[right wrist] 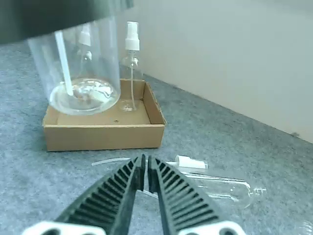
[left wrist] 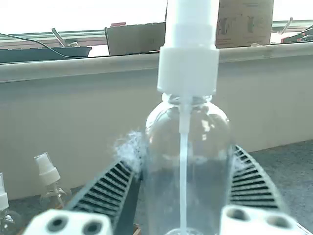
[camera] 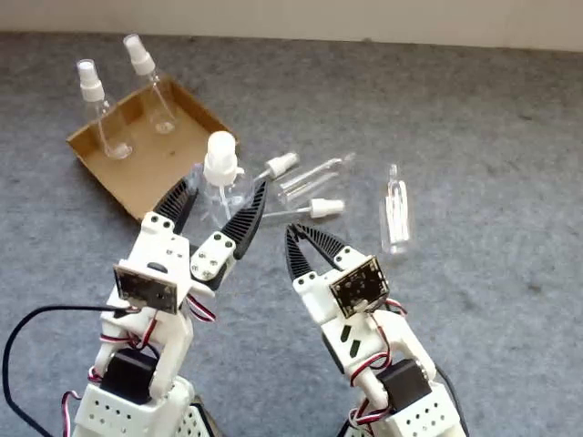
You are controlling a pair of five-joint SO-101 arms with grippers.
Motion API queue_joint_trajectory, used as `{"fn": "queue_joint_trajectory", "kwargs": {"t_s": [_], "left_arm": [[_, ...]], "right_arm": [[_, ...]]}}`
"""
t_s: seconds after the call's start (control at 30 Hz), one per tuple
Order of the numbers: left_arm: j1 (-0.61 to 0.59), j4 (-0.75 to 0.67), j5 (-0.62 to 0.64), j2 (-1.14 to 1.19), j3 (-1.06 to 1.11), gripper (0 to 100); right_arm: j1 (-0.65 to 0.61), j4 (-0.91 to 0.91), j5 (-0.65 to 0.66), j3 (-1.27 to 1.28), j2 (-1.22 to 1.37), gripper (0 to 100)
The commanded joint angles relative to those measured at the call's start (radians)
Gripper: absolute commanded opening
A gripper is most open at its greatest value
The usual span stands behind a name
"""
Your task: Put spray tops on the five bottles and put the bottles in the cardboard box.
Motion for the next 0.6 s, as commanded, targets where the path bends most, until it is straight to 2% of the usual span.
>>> {"fn": "queue_joint_trajectory", "kwargs": {"t_s": [0.0, 0.13, 0.3, 0.57], "left_arm": [[-0.008, -0.029, 0.006, 0.179, -0.157, 13], [-0.007, -0.071, 0.008, 0.381, -0.252, 13], [0.019, -0.310, 0.009, 0.598, -0.260, 13], [0.136, -0.511, 0.009, 0.865, -0.260, 13]], "right_arm": [[-0.039, -0.024, 0.003, 0.128, -0.012, 0.5], [-0.079, -0.024, 0.003, 0.128, -0.012, 0.5], [-0.120, -0.024, 0.006, 0.128, -0.012, 0.5], [-0.114, -0.022, 0.009, 0.128, -0.012, 0.5]]}}
